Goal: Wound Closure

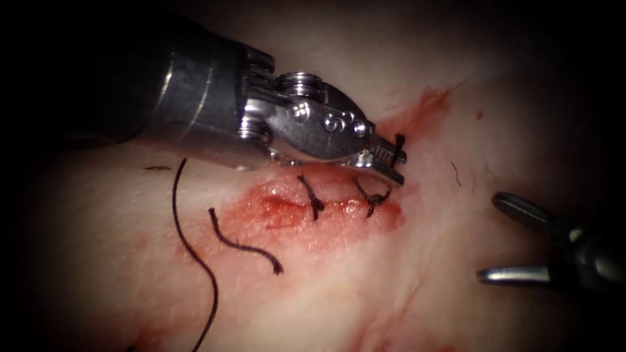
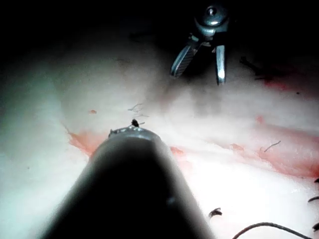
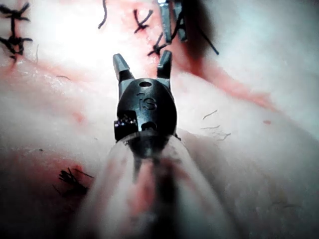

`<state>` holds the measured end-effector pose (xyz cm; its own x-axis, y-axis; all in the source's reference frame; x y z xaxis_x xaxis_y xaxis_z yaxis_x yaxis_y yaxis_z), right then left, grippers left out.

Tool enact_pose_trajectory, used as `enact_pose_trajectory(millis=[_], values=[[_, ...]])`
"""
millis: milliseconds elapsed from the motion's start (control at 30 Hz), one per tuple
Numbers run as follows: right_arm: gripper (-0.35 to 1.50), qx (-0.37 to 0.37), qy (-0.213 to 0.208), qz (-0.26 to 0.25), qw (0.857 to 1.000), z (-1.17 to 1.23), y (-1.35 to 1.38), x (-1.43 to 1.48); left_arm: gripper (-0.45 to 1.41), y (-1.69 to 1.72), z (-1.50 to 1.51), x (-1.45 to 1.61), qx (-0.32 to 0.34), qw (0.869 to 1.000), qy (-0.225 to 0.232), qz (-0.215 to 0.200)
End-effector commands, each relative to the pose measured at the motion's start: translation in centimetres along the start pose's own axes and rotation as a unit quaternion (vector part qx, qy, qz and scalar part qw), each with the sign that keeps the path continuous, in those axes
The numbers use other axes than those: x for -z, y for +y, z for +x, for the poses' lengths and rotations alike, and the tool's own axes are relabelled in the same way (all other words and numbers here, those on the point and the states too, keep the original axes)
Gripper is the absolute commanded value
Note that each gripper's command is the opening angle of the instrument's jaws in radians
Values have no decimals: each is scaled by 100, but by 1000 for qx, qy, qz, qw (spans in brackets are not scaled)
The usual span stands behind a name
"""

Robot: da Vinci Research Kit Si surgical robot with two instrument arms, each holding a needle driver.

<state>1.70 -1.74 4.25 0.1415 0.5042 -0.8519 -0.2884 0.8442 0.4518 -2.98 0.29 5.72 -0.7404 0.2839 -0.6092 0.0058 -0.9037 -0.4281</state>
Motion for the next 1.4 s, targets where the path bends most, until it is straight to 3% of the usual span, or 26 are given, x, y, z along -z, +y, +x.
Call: enact_pose_trajectory(millis=[33,167,333,433,500,533,700,833,933,1000,1067,1200,1300,1400], values=[[71,-21,2,-3,1000,-8,-7,-20,9,-5,-3,-8,13,1000,-1,2],[64,-73,6,-27,997,-27,-12,-38,-6,-8,-15,-12,34,999,-2,5],[61,-108,16,-90,990,-48,-7,-61,-10,-9,-14,-10,61,998,16,7],[56,-151,27,-121,981,-48,2,-70,-15,-10,-12,-9,67,997,29,4],[76,-156,38,-133,978,-48,6,-71,-10,-10,-10,-8,73,997,38,-3],[76,-156,43,-137,977,-49,7,-70,-8,-10,-9,-7,75,996,42,-3],[71,-160,47,-143,976,-49,7,-68,-45,-10,-6,-5,116,992,55,-10],[78,-164,49,-142,975,-47,6,-71,-45,-10,-3,-6,133,989,61,-17],[56,-188,53,-141,971,-39,5,-69,-45,-11,-3,-7,153,985,74,-22],[53,-195,52,-141,969,-30,6,-68,-42,-12,-3,-8,160,984,79,-26],[78,-210,34,-136,968,-19,6,-69,-35,-13,-2,-10,171,981,86,-29],[83,-230,-10,-117,966,0,10,-72,-18,-14,-4,-15,179,978,105,-37],[103,-253,-20,-101,962,7,15,-74,-18,-17,-6,-15,183,976,109,-42],[110,-272,-21,-100,957,10,19,-74,-20,-18,-6,-13,202,971,120,-50]])
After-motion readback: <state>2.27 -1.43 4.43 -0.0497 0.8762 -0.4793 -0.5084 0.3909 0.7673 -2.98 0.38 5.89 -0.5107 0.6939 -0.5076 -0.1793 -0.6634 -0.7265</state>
